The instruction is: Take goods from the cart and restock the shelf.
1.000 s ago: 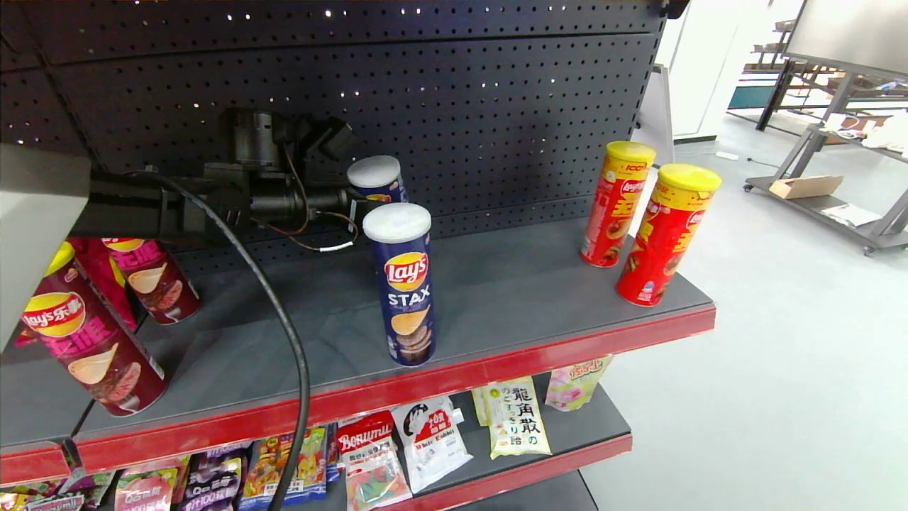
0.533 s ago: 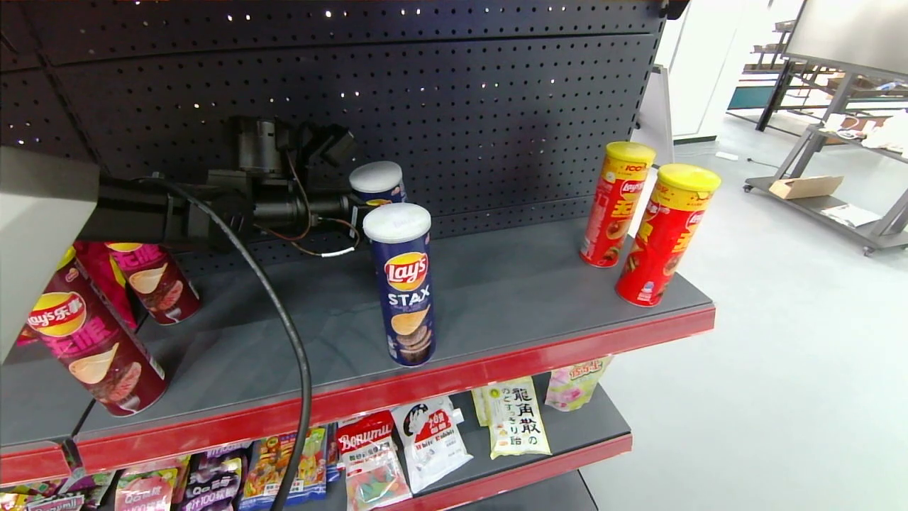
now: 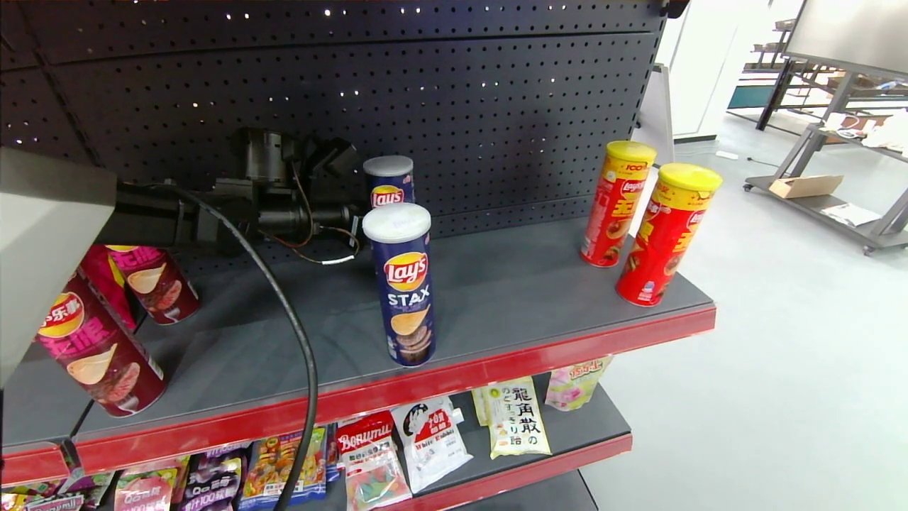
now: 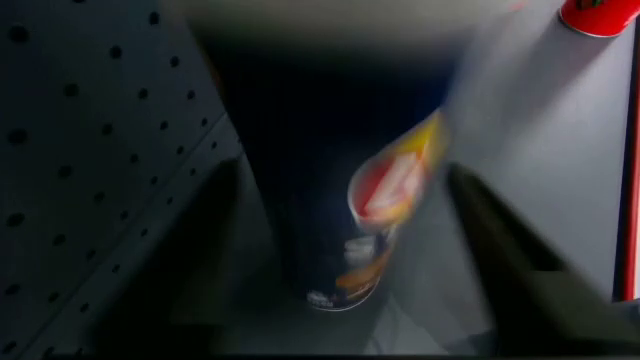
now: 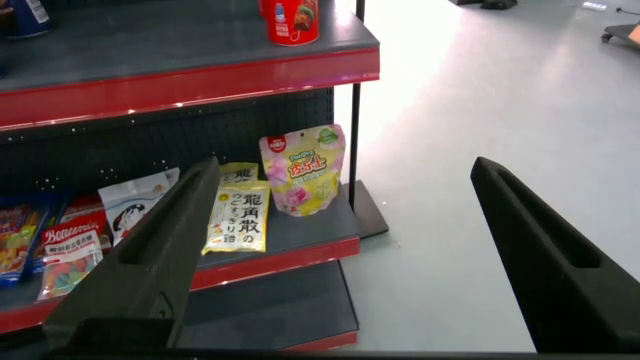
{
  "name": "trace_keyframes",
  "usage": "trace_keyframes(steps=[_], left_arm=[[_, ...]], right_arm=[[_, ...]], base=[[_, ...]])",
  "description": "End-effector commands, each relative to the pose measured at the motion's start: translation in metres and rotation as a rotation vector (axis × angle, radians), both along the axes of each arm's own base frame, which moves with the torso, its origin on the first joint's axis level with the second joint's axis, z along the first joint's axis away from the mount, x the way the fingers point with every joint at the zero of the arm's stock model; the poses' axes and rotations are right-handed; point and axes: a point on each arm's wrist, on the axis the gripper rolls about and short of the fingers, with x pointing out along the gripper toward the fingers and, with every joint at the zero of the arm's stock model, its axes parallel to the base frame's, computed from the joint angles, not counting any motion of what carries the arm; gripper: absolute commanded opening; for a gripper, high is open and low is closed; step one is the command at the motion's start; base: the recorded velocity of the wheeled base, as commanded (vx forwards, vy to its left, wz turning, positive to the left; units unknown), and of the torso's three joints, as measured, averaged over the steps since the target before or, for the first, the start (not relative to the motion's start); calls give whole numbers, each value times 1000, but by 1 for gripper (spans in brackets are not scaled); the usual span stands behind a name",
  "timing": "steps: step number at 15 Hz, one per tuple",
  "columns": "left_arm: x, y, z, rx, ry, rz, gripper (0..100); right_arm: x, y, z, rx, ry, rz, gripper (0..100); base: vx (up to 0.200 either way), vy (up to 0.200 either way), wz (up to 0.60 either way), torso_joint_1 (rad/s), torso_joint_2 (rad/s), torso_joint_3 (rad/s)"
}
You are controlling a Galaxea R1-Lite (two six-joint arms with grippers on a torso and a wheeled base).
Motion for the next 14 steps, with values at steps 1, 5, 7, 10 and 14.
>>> trace_keyframes(steps=[1,5,7,10,14], left_arm=[[1,0,1,-3,-9,-1,100],[-2,1,4,-5,-8,2,100],[-5,3,6,-5,-8,3,100],[-40,32,7,10,49,58,100],[-100,62,13,18,98,119,100]], right_arm=[[0,0,0,0,0,1,100],[0,0,0,0,0,1,100],[0,0,0,0,0,1,100],[0,0,0,0,0,1,100],[0,0,0,0,0,1,100]], base=[[0,0,0,0,0,0],[0,0,0,0,0,0],[0,0,0,0,0,0],[0,0,0,0,0,0],[0,0,0,0,0,0]])
